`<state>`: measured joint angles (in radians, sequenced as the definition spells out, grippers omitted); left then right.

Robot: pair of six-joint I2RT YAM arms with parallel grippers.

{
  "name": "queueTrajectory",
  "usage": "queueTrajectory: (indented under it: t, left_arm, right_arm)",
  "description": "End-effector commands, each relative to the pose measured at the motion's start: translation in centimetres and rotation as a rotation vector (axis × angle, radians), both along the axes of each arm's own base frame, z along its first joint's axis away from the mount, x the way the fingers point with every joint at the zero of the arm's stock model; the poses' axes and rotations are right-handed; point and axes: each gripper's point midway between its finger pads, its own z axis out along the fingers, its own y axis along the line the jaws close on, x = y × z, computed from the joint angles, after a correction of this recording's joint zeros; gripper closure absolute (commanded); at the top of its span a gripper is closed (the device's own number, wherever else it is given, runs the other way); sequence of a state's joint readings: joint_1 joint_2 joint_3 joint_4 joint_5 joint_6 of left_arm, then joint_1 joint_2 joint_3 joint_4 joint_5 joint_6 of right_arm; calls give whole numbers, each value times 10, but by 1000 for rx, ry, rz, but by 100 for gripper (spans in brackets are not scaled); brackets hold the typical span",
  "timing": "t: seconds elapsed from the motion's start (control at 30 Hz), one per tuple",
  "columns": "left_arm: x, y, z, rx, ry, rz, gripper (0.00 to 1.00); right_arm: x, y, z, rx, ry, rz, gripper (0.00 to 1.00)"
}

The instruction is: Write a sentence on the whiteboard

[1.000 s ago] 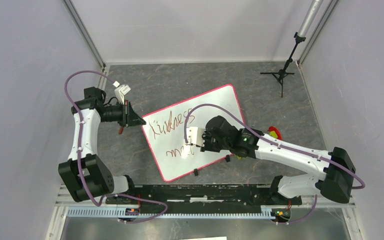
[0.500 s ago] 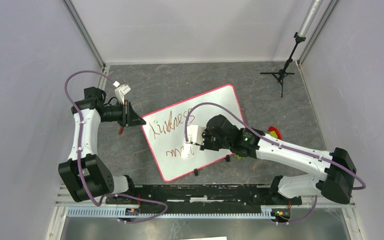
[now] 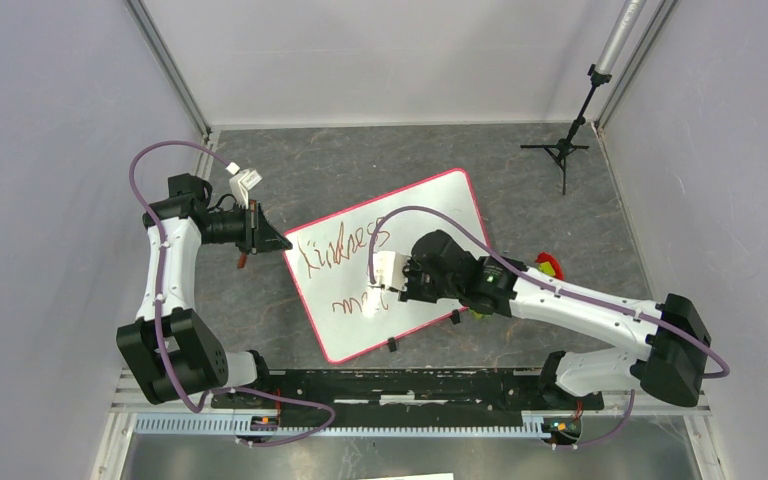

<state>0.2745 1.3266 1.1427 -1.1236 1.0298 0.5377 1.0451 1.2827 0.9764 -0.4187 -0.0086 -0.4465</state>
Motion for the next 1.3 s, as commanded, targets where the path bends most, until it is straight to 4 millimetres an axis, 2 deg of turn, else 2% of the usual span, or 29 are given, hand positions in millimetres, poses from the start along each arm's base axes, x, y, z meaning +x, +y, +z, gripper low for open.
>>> queueTrajectory:
  t: [0.0,0.23,0.5,0.87,1.07,1.27]
  left_arm:
    - [-5,-3,-4,22,32,-4,85]
    - [-5,-3,-4,21,32,-3,85]
    - [-5,-3,-4,22,34,-5,85]
    - [-5,-5,-5,26,36,-11,85]
    - [-5,-5,-4,28,35,-13,85]
    - [-5,-6,-4,28,33,-16,85]
  right_arm:
    - [-8,-8,-15,-34,41,9,100]
    - [-21,-17,-38,-81,92,43,100]
    - [-25,-24,-42,-102,98,52,100]
    - [-9,-29,-20,-115,9,12,100]
    - [-6,-22,3,-38,-15,-11,100]
    - [2,-24,14,3,-31,-51,100]
